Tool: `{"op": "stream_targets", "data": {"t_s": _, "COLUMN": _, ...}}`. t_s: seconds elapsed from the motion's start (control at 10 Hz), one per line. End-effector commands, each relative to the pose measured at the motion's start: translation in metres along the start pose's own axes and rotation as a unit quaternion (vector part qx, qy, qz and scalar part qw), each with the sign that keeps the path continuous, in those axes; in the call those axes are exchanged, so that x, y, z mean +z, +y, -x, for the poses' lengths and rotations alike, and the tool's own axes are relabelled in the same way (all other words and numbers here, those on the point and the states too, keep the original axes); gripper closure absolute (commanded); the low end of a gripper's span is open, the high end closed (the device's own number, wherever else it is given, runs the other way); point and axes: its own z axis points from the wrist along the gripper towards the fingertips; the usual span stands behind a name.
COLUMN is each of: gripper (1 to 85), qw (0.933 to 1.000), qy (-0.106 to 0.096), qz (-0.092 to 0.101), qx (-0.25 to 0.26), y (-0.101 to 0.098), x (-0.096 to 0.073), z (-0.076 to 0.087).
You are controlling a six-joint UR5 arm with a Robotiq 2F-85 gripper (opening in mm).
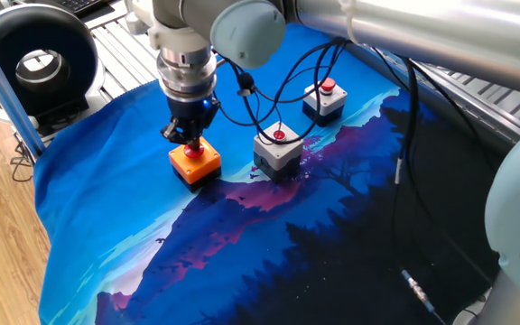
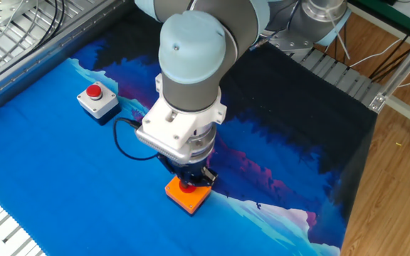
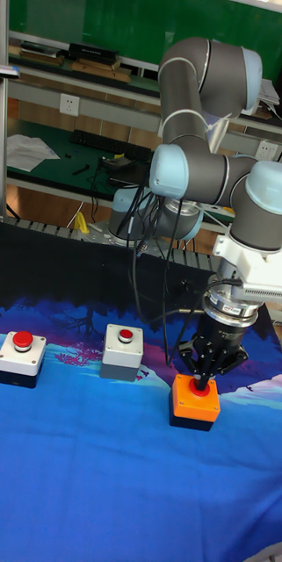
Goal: Press three buttons from left to right in sequence
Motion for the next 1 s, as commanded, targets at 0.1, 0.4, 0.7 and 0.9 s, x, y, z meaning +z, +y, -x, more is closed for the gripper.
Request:
{"op": "stream_targets", "data": {"t_s": 0.1, "gripper": 84.7, "qw": 1.0, "qy": 0.0, "qz": 0.008, "qx": 0.003, "y": 0.001, "x": 0.002, "z": 0.001}}
{"op": "stream_targets", "data": {"t_s": 0.4, "gripper": 84.7, "qw": 1.0, "qy": 0.003, "qz": 0.002, "qx": -0.002, "y": -0.005, "x": -0.003, "z": 0.001}}
{"op": "stream_targets", "data": {"t_s": 0.7, "gripper": 84.7, "qw": 0.9996, "qy": 0.025, "qz": -0.01, "qx": -0.012, "y": -0.02, "x": -0.053, "z": -0.001}}
{"op": "stream_targets", "data": {"t_s": 0.9, "gripper": 84.7, "qw": 0.9996, "qy": 0.022, "qz": -0.012, "qx": -0.014, "y": -0.024, "x": -0.083, "z": 0.007}}
